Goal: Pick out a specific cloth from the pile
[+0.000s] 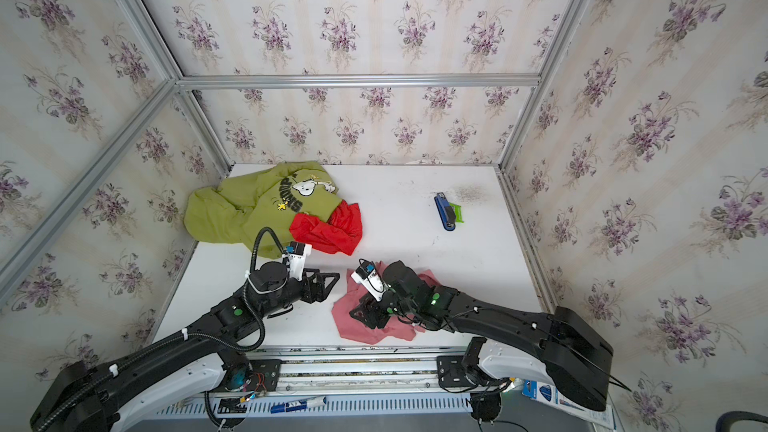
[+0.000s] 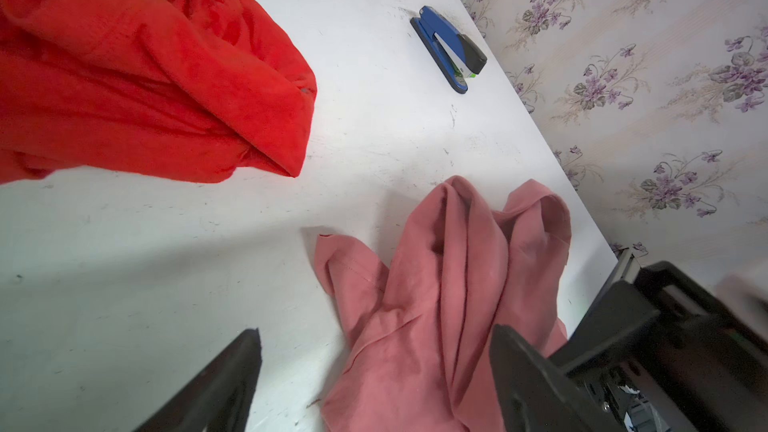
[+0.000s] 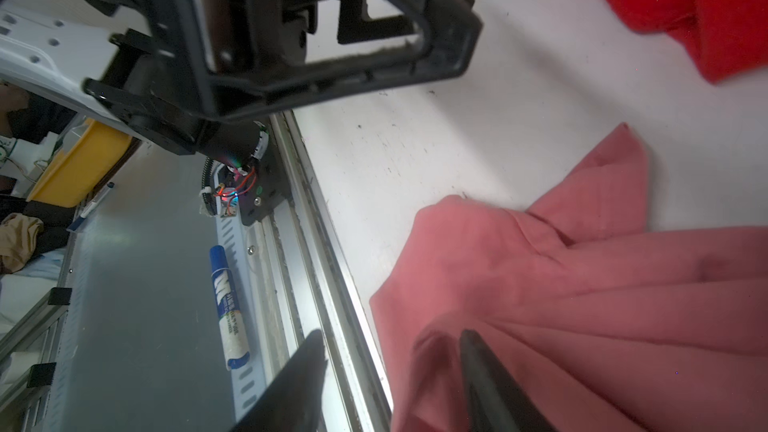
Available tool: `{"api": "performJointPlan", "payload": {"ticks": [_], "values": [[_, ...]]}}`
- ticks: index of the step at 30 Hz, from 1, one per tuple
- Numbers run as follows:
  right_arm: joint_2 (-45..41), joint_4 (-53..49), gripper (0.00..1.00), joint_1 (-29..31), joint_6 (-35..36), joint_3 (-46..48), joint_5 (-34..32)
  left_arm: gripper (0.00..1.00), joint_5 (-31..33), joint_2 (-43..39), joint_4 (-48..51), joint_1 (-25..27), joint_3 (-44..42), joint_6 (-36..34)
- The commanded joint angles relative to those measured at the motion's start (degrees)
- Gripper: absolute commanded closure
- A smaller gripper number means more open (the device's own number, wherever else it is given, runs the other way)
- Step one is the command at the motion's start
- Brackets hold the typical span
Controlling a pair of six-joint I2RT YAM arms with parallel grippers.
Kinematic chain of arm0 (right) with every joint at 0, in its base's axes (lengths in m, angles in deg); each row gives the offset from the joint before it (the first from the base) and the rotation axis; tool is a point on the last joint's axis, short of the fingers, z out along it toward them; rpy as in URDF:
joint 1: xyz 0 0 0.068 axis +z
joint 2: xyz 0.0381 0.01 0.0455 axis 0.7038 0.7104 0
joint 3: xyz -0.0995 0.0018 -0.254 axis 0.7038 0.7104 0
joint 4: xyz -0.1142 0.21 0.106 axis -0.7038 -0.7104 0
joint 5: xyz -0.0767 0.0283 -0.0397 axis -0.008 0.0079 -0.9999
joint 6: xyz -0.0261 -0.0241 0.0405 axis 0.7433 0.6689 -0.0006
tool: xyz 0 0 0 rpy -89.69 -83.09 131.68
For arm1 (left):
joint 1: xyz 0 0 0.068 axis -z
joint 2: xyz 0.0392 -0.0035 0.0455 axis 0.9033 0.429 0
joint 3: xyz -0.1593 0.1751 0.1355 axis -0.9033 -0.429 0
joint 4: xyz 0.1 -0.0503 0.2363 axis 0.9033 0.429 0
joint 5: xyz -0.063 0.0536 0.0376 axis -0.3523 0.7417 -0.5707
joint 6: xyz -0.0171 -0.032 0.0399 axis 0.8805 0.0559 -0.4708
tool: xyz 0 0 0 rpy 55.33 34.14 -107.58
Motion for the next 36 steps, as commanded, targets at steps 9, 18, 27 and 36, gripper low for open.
{"api": "performJointPlan", "payload": {"ticks": [9, 18, 27, 36], "values": [[-14.05, -4.95, 0.41, -7.21, 7.27, -2.77, -18.02, 0.01, 9.02, -10.14, 4.88, -0.22, -0.03, -3.62], [-15.86, 26.29, 0.40, -30.89, 21.73, 15.60, -43.32, 0.01, 37.08, -22.62, 6.53, -0.30, -2.26, -12.62], [23.28, 75.50, 0.30, -48.88, 20.14, 22.34, -37.72, 0.06, 17.82, -5.46, -21.75, -27.54, -12.56, -36.67], [26.36, 75.40, 0.00, -49.70, 19.63, 20.79, -36.70, 0.06, 9.63, 13.66, -35.97, -33.58, -6.19, -43.57]]}}
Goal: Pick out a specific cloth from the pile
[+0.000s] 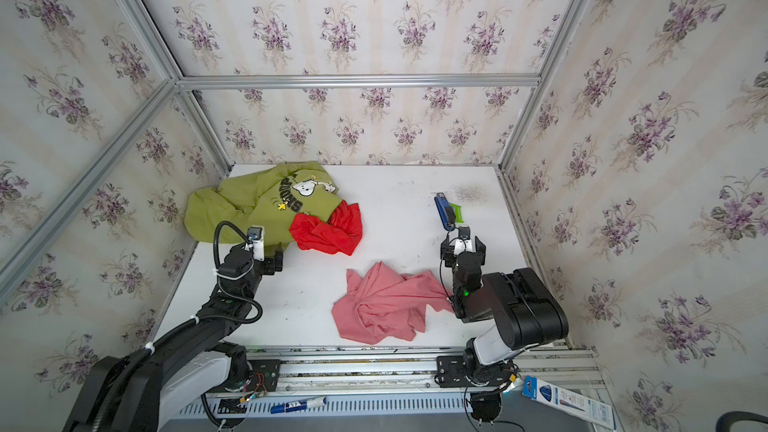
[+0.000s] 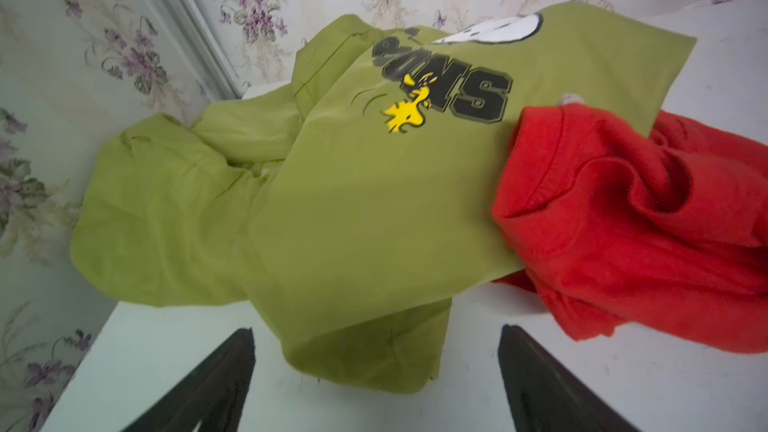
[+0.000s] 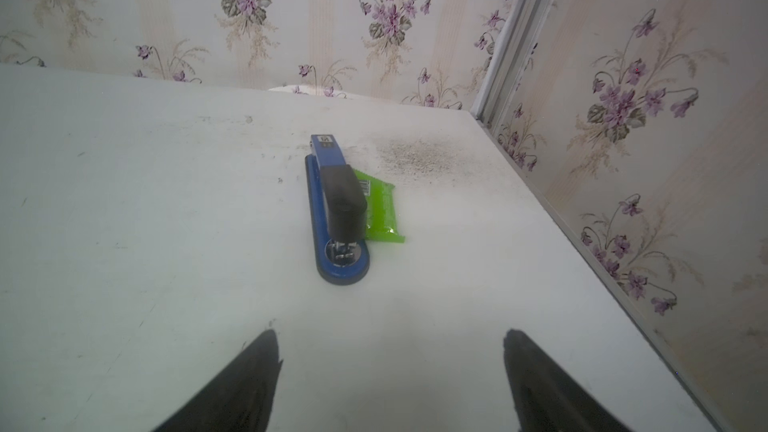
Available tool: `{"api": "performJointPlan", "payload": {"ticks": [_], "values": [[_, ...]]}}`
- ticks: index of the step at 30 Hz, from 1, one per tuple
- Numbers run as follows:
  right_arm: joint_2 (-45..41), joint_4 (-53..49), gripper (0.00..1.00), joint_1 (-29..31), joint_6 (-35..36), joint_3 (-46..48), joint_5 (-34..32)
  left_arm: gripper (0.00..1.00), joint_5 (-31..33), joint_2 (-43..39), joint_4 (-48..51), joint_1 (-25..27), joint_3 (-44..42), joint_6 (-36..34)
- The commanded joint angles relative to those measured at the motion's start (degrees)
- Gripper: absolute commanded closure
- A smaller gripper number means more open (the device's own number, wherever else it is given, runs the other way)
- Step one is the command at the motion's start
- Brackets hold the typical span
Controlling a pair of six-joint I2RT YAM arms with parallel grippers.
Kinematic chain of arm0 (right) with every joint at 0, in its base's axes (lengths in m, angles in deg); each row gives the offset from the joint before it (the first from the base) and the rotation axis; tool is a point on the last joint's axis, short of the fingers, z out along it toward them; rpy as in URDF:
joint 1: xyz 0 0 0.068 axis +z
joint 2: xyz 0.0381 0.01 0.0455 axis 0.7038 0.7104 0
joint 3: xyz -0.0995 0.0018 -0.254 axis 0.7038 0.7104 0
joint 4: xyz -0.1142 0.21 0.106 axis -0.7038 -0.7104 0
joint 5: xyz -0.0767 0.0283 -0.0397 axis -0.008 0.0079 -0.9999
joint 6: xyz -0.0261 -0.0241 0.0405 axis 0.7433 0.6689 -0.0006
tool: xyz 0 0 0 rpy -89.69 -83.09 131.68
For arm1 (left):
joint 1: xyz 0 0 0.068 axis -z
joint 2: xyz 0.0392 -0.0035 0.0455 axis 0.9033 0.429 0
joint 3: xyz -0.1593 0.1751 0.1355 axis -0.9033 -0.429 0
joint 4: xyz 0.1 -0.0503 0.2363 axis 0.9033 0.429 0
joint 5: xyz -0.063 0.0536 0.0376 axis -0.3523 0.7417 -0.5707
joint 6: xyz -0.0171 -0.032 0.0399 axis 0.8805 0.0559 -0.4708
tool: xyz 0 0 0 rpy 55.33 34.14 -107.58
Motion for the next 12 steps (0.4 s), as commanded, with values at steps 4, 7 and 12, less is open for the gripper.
{"api": "performJointPlan", "payload": {"ticks": [4, 7, 12], "values": [[0.43, -6.13, 0.00, -1.77, -2.17, -5.97, 1.51, 0.05, -8.70, 3.08, -8.55, -3.85, 2.10, -1.15], [0.84, -12.85, 0.00, 0.91, 0.73, -10.06, -0.95, 0.05, -10.57, 3.38, -9.56, -6.02, 2.13, 2.49], [1.31, -10.99, 0.00, 1.76, 1.18, -9.76, -2.27, 0.03, -10.93, 8.96, -22.49, -6.82, -1.56, 5.53]]}}
